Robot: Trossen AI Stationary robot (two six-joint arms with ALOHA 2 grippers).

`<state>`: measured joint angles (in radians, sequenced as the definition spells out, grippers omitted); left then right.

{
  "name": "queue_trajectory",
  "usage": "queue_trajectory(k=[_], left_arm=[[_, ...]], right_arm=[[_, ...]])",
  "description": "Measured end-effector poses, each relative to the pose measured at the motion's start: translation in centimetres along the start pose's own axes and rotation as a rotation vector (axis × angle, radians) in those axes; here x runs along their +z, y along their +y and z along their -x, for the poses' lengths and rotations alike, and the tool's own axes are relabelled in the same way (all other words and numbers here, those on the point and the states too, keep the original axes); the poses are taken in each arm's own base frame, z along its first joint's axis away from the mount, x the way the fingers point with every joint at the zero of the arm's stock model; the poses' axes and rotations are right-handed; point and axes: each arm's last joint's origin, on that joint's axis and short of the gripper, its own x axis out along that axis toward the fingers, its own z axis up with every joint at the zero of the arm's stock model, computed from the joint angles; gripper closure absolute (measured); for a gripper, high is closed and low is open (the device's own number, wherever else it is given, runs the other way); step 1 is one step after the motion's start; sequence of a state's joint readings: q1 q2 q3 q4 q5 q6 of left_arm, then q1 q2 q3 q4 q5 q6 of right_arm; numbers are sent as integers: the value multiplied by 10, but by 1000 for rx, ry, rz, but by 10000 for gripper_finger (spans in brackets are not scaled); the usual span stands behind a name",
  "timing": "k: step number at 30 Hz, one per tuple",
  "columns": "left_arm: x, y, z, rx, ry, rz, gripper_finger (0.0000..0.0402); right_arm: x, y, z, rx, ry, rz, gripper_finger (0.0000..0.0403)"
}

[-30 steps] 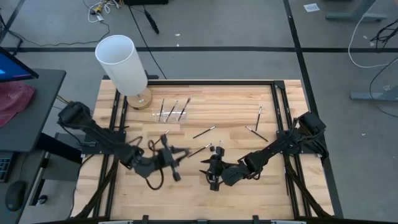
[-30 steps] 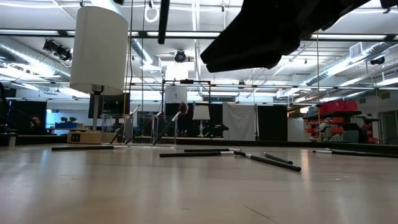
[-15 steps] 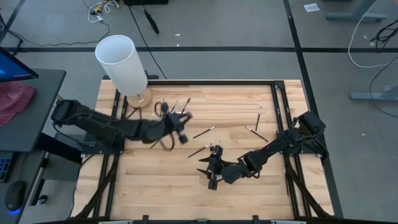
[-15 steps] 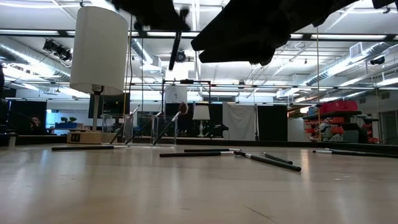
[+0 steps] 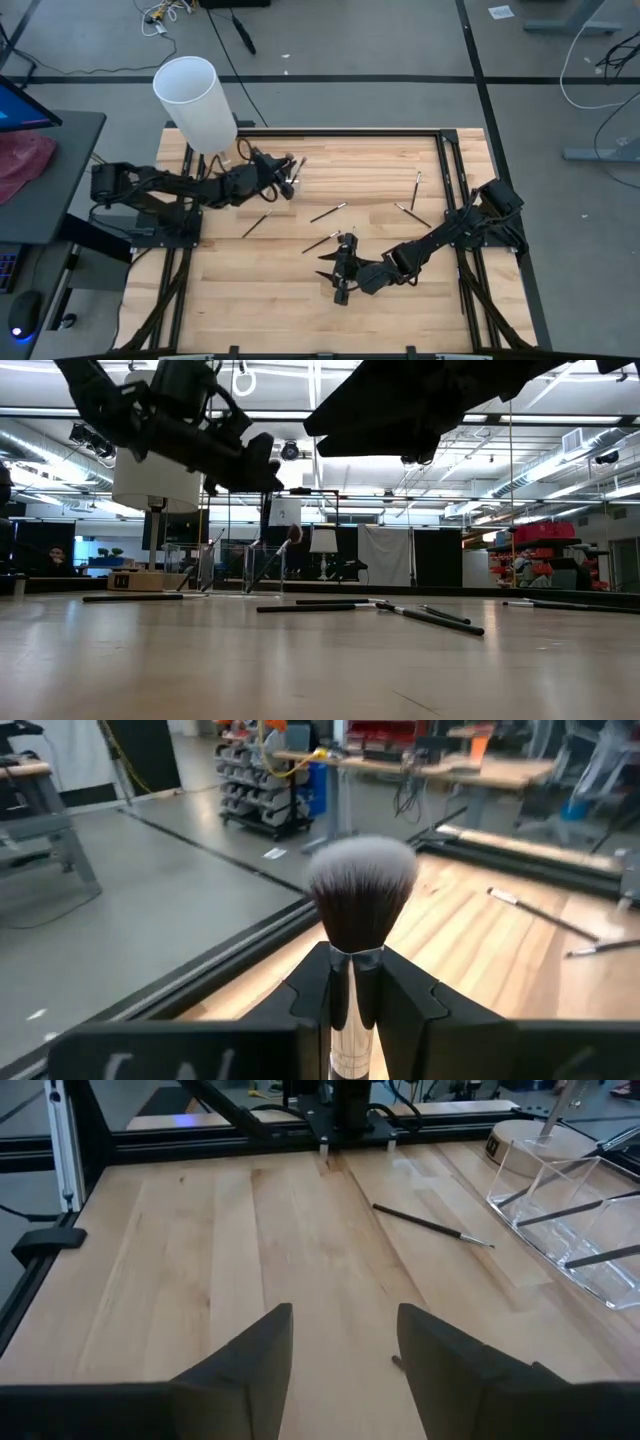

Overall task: Put items in baskets/containers
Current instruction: Put the powder brush into the transparent organizer, then put the liner brush into the transparent organizer

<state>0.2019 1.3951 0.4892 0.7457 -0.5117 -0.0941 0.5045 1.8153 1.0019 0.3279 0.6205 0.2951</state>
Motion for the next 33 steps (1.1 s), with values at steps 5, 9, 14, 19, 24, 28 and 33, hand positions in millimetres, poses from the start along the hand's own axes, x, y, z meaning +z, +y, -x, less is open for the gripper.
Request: queue_trajectory(k=[5, 9, 14, 19, 24, 28, 33], left_arm=[[-17, 6, -7, -14, -10, 19, 343], [-32, 5, -14, -6, 44, 12, 339], [-44, 4, -18, 0, 85, 2, 342], [-46, 4, -19, 3, 91, 13, 328], [-46, 4, -19, 4, 90, 15, 306], [-47, 4, -19, 6, 95, 22, 288], [-46, 4, -18, 6, 95, 26, 263]], right_arm=[[3, 1, 0, 8, -28, 2, 217], [4, 1, 0, 9, -35, -3, 217], [4, 1, 0, 10, -36, -4, 217], [4, 1, 0, 10, -36, -4, 217], [4, 1, 0, 9, -36, -4, 217], [4, 1, 0, 9, -36, -4, 218], [4, 1, 0, 10, -36, -4, 218]])
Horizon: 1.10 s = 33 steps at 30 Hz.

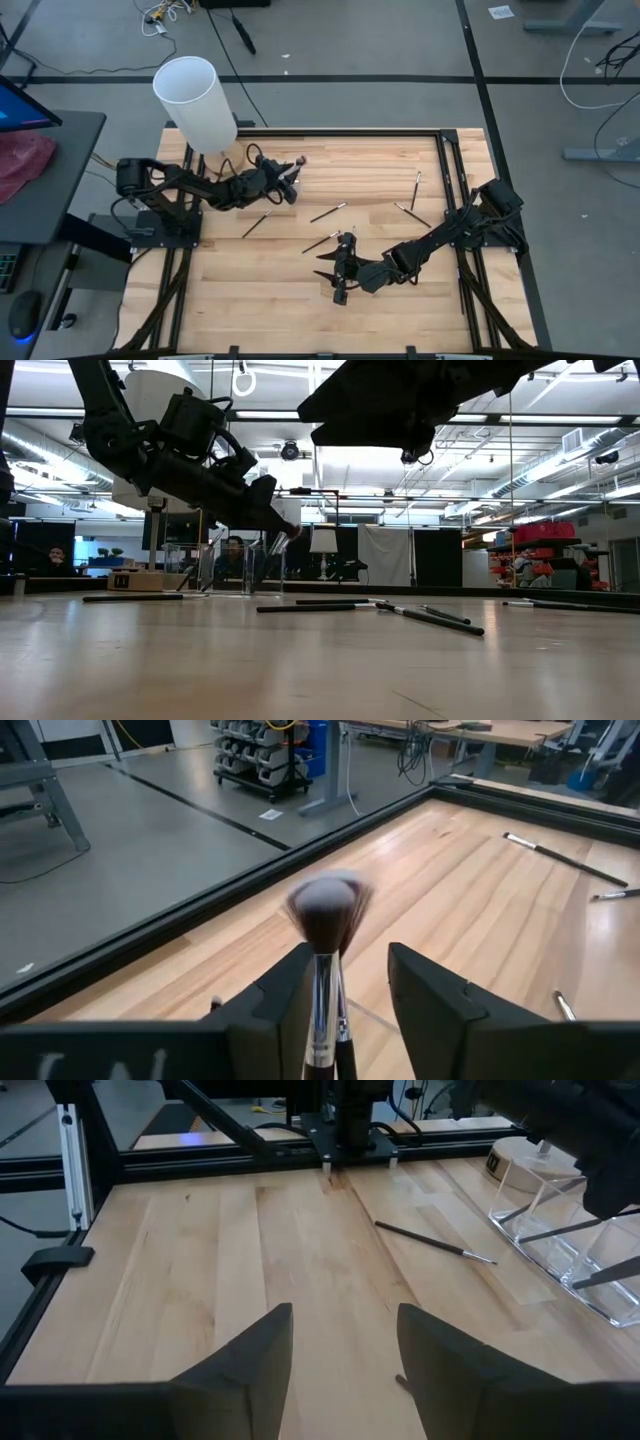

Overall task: Put items in baskets/containers
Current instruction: Put the liner brush into the transparent organizer

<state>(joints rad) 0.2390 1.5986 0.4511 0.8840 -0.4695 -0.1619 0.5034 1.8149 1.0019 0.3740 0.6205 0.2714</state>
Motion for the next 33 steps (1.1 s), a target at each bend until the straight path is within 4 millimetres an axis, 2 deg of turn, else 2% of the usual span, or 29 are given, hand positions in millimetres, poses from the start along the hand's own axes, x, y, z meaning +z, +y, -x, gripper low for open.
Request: queue_trajectory(k=[5, 10, 20, 23, 28, 33], left_arm=[[11, -3, 7, -22, -43, 2, 245], [27, -14, 22, -59, -112, -51, 247], [51, -50, 71, -144, -240, -121, 268], [55, -68, 82, -162, -206, -184, 273], [63, -103, 97, -230, -36, -325, 275], [62, -126, 116, -322, 128, -367, 275]], right_arm=[[0, 0, 0, 0, 0, 0, 218], [0, 0, 0, -2, 0, 0, 218], [1, -6, -4, -17, 0, -6, 218], [2, -8, -5, -23, 0, -8, 218], [2, -9, -6, -18, 4, -9, 218], [-10, -8, -2, -1, 46, 8, 218]])
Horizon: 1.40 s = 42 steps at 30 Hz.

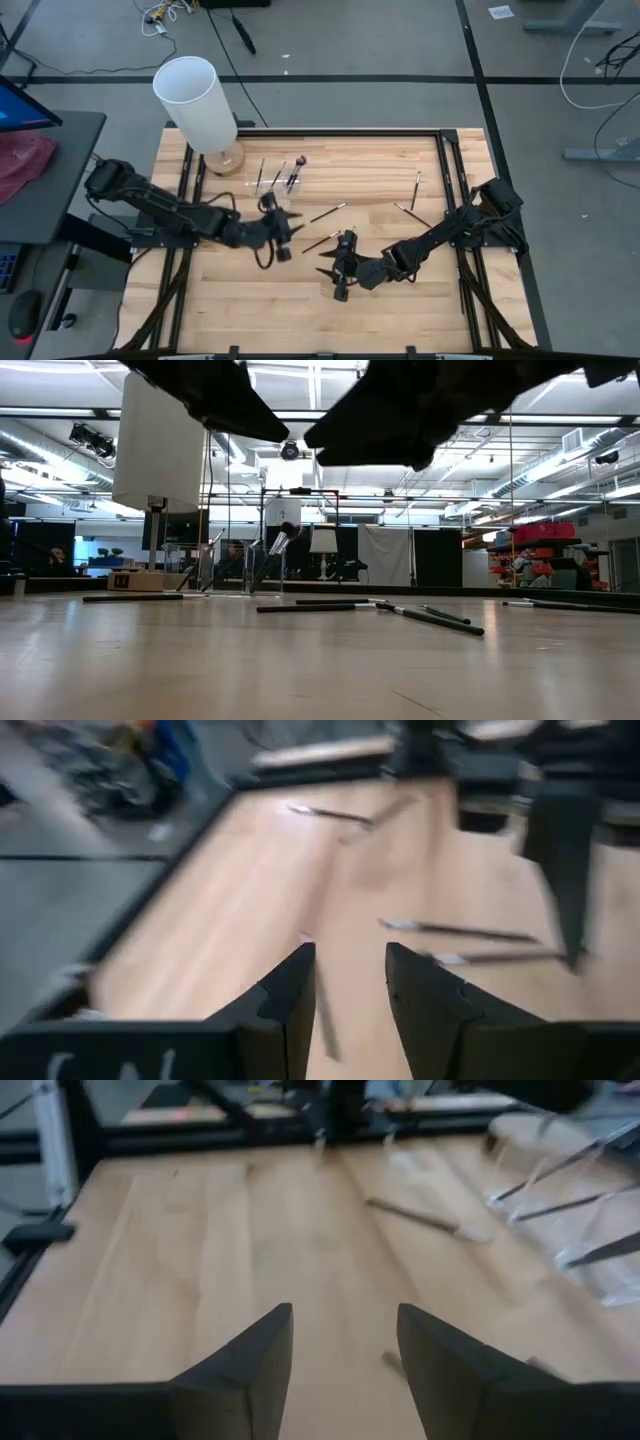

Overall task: Put items in baskets/containers
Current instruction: Put the liner brush into the transparent organizer

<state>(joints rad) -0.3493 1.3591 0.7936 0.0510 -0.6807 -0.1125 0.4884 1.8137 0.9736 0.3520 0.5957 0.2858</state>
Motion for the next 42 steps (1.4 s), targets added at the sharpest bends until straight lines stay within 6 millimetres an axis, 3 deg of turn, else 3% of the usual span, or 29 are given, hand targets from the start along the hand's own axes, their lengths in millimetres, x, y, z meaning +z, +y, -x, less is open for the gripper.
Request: queue_trajectory(k=[5, 11, 15, 23, 34, 38, 42], left_arm=[[-14, -18, 14, -82, 66, 49, 275], [-54, -31, 30, -101, 205, 177, 275], [-82, -31, 38, -45, 240, 303, 275], [-121, -9, 34, 194, 214, 488, 267], [-153, 30, 18, 383, 283, 539, 159], [-161, 32, 17, 341, 297, 493, 160], [-171, 33, 18, 274, 297, 497, 186]], right_arm=[[-22, 7, 10, 54, 72, -9, 218], [-46, 14, 24, 82, 118, -96, 218], [-50, 13, 27, 87, 94, -130, 218], [-39, 7, 20, 47, -6, -132, 218], [-29, -3, 12, 30, -66, -157, 218], [-29, -3, 12, 32, -70, -156, 218], [-29, -3, 12, 32, -72, -157, 218]])
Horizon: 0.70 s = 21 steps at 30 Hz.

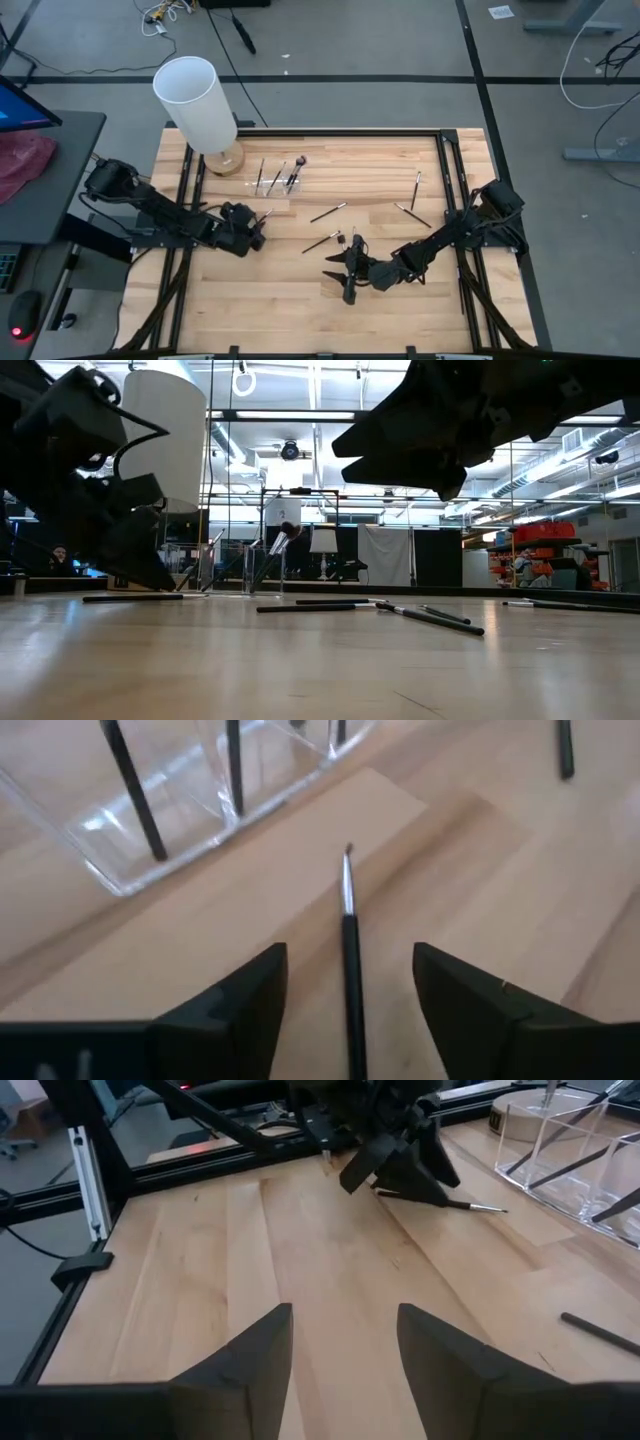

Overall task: Put items in baskets/containers
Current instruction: Put the liner brush into the transparent organizer

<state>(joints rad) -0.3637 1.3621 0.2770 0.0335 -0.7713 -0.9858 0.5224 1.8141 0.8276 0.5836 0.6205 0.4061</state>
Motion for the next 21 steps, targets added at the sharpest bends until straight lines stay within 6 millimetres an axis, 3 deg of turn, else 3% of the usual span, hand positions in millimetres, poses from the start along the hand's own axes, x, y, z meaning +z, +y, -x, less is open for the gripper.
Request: queue_trajectory(k=[9, 16, 21], left_arm=[[-14, 15, -2, -23, 44, -21, 285], [-18, 10, 2, -93, 53, -122, 379], [-20, 2, 8, -176, 28, -109, 386]], right_arm=[[0, 0, 0, 0, 0, 0, 218], [0, 0, 0, 0, 0, 4, 218], [0, 0, 0, 8, 5, 7, 218]])
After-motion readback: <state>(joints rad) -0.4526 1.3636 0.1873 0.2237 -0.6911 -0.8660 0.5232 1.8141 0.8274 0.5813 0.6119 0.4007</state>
